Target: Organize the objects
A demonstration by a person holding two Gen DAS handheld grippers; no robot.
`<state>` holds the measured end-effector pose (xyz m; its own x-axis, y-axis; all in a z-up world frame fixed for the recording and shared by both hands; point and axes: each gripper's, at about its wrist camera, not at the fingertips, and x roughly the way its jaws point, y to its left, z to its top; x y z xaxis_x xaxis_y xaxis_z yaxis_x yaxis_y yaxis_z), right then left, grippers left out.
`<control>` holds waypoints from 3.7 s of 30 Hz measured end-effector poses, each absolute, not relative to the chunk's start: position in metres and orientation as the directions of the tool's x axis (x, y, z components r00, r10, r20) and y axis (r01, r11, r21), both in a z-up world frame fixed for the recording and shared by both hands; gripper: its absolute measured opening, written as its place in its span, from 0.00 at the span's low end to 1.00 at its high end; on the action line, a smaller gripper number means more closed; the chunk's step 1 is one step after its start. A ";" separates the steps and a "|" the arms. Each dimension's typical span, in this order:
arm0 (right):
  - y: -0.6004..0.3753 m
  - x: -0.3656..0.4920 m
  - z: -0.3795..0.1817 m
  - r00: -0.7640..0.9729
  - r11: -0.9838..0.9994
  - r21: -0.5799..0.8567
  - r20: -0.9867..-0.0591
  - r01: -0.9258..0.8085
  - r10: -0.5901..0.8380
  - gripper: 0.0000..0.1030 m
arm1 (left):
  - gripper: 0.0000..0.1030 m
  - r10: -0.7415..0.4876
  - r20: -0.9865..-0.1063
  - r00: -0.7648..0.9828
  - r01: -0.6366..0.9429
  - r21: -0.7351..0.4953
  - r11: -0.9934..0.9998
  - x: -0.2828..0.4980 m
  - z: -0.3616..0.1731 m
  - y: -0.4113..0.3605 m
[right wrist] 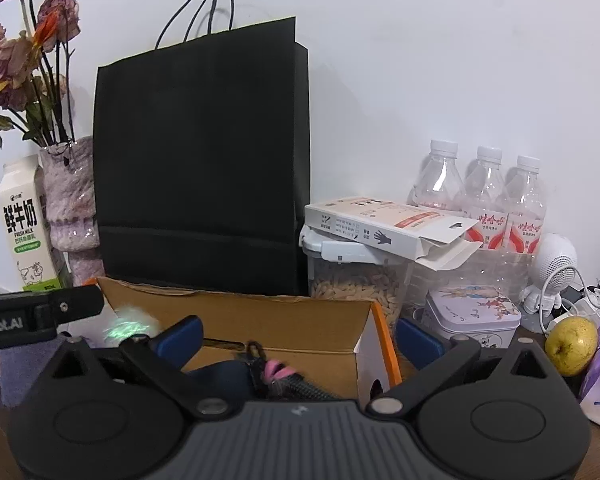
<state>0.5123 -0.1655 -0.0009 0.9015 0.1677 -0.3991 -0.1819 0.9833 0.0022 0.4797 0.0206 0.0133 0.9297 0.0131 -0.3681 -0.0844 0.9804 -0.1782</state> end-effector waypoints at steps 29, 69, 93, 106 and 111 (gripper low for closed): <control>-0.166 0.480 -0.001 0.905 0.980 -0.015 -0.389 -0.197 0.175 1.00 | 1.00 0.026 -0.402 0.915 -0.097 -0.158 0.983 0.453 0.007 0.028; -0.181 0.275 0.011 0.870 0.967 0.063 -0.425 -0.248 0.250 1.00 | 1.00 -0.035 -0.482 0.875 -0.036 -0.136 0.990 0.245 0.023 0.031; -0.193 0.178 0.015 0.866 0.965 0.077 -0.427 -0.251 0.259 1.00 | 1.00 -0.003 -0.501 0.866 -0.055 -0.100 0.993 0.154 0.026 0.027; -0.192 0.168 0.018 0.869 0.964 0.074 -0.421 -0.255 0.262 1.00 | 1.00 -0.001 -0.496 0.868 -0.055 -0.098 0.994 0.146 0.027 0.026; -0.192 0.167 0.018 0.869 0.964 0.074 -0.420 -0.255 0.262 1.00 | 1.00 -0.005 -0.500 0.866 -0.051 -0.099 0.994 0.145 0.028 0.025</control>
